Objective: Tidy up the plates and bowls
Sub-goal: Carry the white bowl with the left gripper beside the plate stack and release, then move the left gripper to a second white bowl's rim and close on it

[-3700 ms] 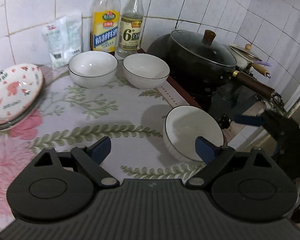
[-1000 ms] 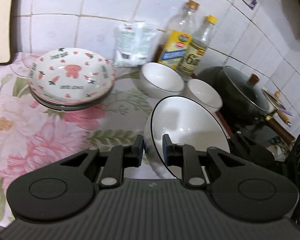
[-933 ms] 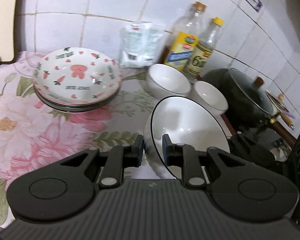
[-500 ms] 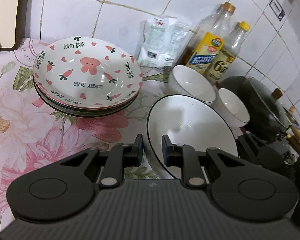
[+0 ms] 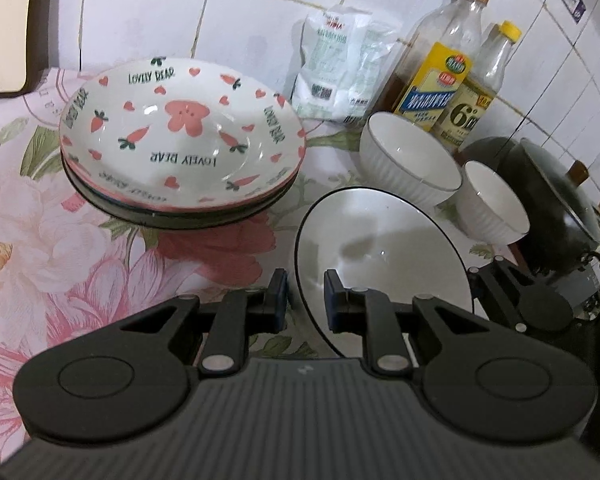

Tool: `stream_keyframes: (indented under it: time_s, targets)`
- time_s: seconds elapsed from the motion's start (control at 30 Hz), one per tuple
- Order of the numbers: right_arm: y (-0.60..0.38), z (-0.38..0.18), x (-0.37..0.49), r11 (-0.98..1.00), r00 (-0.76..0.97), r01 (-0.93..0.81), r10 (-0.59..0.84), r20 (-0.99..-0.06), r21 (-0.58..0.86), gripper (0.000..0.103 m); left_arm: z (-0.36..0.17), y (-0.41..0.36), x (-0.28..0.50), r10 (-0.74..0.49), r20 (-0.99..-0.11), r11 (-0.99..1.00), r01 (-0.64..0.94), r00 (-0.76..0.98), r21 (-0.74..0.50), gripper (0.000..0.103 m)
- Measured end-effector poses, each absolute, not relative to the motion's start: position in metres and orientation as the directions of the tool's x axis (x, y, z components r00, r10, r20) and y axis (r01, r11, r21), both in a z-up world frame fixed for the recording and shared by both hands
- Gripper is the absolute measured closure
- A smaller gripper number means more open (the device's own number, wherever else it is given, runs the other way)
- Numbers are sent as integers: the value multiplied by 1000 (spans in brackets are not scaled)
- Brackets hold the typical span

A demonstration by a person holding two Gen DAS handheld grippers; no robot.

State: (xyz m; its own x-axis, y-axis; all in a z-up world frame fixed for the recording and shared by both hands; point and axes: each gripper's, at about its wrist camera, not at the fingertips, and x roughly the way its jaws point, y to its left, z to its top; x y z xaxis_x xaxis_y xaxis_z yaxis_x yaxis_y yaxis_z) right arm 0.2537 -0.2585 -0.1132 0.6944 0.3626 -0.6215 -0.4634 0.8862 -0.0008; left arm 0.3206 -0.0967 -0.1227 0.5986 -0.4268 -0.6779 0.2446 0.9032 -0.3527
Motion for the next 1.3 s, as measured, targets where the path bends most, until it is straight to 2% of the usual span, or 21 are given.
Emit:
stream_keyframes:
  time_s: [0.2,0.5,0.9,1.3]
  targets:
    - [-267,-121,251,894,696,-446,372,-614,36,0,-126,-102,317,-407,-687,913,249,602,-323,85]
    - [-292,-99,214,902,728,-427,385,-567,63,0,-110,-105,304,-380,-696,925,256,609,-281,85]
    - [-331,-50,165,923,766,-380,349,-539,57,0,-63,-119,251,-382,-695,915,357,609,-191,75]
    - [-348,-10,121,929,821,-361,277,-500,-77,0,-25,-149,201,-433,-694,870,469,575,-155,66]
